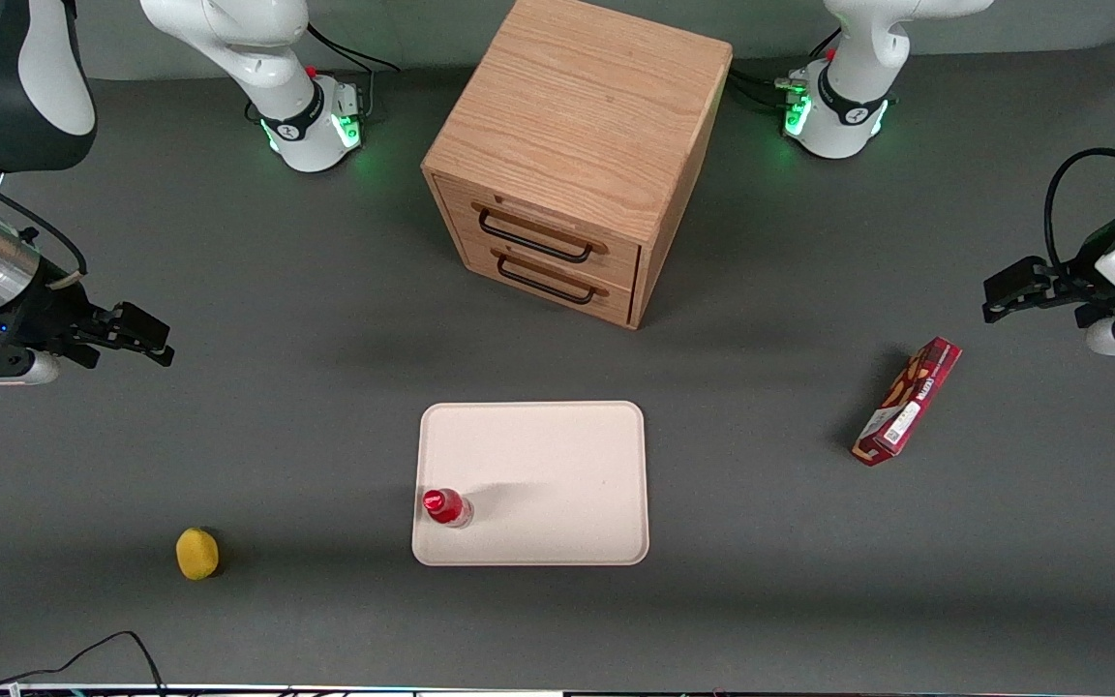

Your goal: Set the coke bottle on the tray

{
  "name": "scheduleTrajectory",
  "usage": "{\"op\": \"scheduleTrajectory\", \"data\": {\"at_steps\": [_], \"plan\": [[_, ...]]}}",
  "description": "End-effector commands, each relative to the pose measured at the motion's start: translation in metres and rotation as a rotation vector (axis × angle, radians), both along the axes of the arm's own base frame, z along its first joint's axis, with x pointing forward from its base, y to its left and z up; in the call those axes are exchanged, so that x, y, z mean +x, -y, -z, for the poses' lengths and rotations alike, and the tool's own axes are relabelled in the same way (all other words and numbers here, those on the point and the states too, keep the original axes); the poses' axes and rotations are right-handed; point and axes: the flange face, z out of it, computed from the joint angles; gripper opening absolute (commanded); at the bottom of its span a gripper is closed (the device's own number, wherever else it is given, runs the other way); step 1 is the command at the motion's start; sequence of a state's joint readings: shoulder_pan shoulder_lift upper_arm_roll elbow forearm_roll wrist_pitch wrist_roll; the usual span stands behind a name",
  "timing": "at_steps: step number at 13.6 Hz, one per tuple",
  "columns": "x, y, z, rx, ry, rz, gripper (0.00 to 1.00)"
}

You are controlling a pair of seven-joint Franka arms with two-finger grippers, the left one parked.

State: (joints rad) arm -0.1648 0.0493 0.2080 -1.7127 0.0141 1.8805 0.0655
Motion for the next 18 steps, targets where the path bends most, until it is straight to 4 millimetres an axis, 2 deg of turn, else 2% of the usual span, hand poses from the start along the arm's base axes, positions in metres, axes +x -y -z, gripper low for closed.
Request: {"op": "scheduleTrajectory", "data": {"at_steps": [1, 5, 9, 10, 13, 18], "plan": [[-0.005, 0.002, -0.007, -0.046, 0.017, -0.062, 1.00], [-0.008, 0.000, -0.012, -0.066, 0.022, -0.076, 1.00], [-0.011, 0.009, -0.017, -0.074, 0.024, -0.064, 1.00], [-0.009, 0.013, -0.022, -0.075, 0.034, -0.063, 1.00], [-0.003, 0.012, -0.058, -0.077, 0.061, -0.060, 1.00], [0.000, 0.026, -0.076, -0.104, 0.076, -0.039, 1.00]]}}
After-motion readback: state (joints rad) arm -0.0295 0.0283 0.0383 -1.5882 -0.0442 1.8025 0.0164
